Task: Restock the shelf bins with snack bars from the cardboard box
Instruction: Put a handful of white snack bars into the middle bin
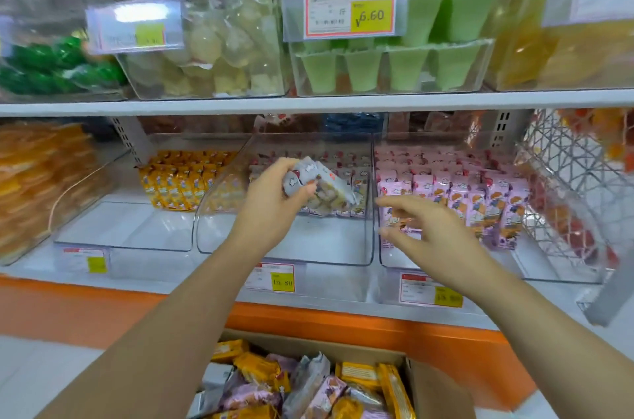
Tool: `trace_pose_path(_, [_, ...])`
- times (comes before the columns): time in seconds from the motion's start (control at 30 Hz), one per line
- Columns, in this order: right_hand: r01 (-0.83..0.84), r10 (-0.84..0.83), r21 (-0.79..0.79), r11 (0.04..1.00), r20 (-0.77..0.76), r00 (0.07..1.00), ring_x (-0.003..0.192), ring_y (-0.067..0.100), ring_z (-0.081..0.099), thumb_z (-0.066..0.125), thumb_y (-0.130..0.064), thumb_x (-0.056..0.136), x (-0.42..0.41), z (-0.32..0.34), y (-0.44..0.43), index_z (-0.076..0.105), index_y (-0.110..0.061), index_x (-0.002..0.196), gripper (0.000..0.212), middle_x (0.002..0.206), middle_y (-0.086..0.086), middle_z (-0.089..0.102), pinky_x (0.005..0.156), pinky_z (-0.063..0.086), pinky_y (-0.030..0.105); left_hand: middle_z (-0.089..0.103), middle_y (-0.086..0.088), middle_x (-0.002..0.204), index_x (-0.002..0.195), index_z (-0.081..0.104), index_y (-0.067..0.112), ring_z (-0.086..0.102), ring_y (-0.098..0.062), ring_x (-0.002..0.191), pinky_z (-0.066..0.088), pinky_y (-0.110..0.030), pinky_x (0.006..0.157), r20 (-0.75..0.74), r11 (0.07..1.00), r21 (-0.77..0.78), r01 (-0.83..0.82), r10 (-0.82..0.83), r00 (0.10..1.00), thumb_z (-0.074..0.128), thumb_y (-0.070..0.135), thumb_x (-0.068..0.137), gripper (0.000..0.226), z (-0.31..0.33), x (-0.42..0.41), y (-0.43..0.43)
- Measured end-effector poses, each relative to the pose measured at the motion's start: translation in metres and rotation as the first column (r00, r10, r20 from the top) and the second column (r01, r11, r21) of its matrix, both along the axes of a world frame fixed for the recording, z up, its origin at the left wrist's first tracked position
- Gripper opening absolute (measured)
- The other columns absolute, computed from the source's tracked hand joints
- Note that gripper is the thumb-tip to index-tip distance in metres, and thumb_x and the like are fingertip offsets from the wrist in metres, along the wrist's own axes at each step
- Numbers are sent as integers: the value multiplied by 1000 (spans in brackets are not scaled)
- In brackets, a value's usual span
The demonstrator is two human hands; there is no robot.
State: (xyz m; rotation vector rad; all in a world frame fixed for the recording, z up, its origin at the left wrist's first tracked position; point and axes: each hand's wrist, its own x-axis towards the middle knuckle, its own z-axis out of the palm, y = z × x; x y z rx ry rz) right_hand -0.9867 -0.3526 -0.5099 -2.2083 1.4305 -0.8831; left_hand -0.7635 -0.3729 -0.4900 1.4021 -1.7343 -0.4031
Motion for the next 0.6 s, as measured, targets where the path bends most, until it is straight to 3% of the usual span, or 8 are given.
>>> trace_pose_path(0.1, [-22,23,34,999,-14,1000,112,7,53,63,-28,89,5,-6,-10,55,-33,128,40,132,-7,53,99,42,20,57,3,124,127,50,20,54,-19,112,38,-26,79,260,971,237,-12,-52,964,58,31,93,37,-24,2,-37])
trace_pose_path(0.17, [-14,15,42,999,-9,1000,107,4,54,64,-30,88,5,-8,-15,56,-34,125,38,128,-10,53,86,36,2,52,-2,134,134,45,20,52,-25,115,41,-32,84,392,942,336,-20,-120,912,57,36,93,45,-37,-5,-62])
trace_pose_path(0.23, [-9,9,53,999,12,1000,104,4,54,65,-29,87,4,-9,-17,58,-35,123,37,121,-12,53,79,33,-5,51,-5,138,137,43,21,52,-27,118,44,-36,90,463,929,371,-8,-178,868,58,38,92,50,-44,-18,-82])
trace_pose_path(0.3, [-11,9,56,998,39,999,104,5,56,67,-29,86,3,-11,-17,59,-34,121,36,116,-14,53,81,34,-4,49,-7,141,140,42,20,50,-28,123,44,-41,98,491,932,361,-8,-183,852,59,39,92,55,-47,-32,-99])
trace_pose_path(0.4, [-10,7,51,999,67,998,105,4,56,69,-30,84,3,-12,-19,61,-33,118,35,115,-14,56,85,37,1,54,-13,132,137,44,20,55,-32,114,47,-44,95,489,966,253,-55,-78,869,62,37,90,53,-49,-50,-112])
trace_pose_path(0.5, [-13,11,41,999,64,998,105,4,56,70,-30,83,3,-12,-20,62,-33,118,35,114,-15,56,91,42,11,39,-15,136,140,37,23,57,-38,108,48,-46,92,494,972,184,-144,35,869,65,37,87,62,-52,-55,-108])
trace_pose_path(0.6, [-19,18,21,1000,47,999,104,4,55,69,-32,84,3,-11,-20,61,-33,119,36,112,-15,56,95,44,21,30,-13,141,141,32,24,53,-39,114,46,-46,92,472,970,190,-149,43,880,69,38,83,70,-51,-51,-101])
